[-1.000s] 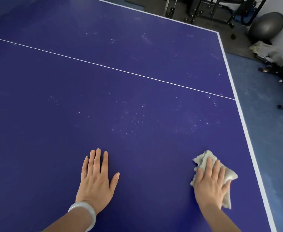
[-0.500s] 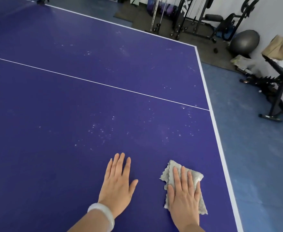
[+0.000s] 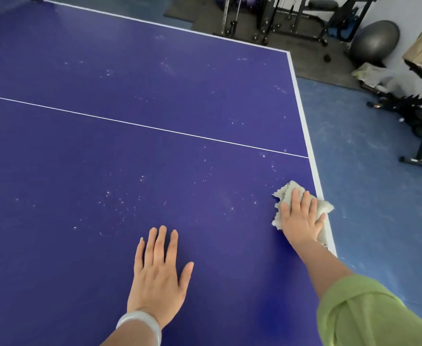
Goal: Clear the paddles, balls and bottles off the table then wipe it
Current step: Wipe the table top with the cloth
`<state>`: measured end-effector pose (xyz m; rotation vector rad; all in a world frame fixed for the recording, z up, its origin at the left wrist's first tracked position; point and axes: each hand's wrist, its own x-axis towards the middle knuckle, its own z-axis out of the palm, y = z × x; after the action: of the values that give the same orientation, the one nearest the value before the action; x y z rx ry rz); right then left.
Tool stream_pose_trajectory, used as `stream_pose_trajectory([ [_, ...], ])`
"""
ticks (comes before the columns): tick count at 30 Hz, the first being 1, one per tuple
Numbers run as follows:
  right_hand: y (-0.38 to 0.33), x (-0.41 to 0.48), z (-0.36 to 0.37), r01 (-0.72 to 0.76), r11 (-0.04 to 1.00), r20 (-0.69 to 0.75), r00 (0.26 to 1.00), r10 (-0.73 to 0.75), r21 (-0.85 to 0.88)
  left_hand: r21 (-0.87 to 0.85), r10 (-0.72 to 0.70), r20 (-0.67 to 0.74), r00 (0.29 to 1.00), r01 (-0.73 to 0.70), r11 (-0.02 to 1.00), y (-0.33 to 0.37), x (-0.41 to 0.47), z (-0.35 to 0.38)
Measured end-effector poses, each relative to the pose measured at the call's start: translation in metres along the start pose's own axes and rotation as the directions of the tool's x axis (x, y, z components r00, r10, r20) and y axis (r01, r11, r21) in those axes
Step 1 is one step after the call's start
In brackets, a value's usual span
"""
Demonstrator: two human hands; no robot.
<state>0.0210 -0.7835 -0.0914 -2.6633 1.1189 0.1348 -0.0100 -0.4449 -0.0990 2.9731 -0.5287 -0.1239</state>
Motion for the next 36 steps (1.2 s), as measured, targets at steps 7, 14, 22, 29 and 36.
stream_pose_trajectory([
  [7,-0.031,-0.035,0.005,0.712,0.695,0.199,0.699,-0.687,-0.101,0.036,-0.014,0.024,1.0,0.013,0.999,0.002,-0.001,-0.001],
  [14,0.002,0.083,-0.014,0.222,0.973,0.03,0.975,-0.22,-0.057,0.045,-0.017,0.006,1.0,0.017,0.999,0.002,0.0,-0.001],
  [22,-0.139,0.11,-0.005,0.195,0.98,0.129,0.974,-0.188,-0.038,0.036,-0.012,0.002,1.0,0.012,0.999,0.001,0.0,0.0],
  [29,-0.212,-0.024,0.035,0.768,0.628,0.253,0.637,-0.729,-0.125,0.056,-0.025,0.028,0.999,0.023,0.998,0.001,0.0,-0.001],
  [36,-0.069,0.04,-0.007,0.439,0.875,0.04,0.897,-0.44,-0.206,0.038,-0.028,0.025,0.999,0.027,0.999,0.003,0.0,-0.002],
])
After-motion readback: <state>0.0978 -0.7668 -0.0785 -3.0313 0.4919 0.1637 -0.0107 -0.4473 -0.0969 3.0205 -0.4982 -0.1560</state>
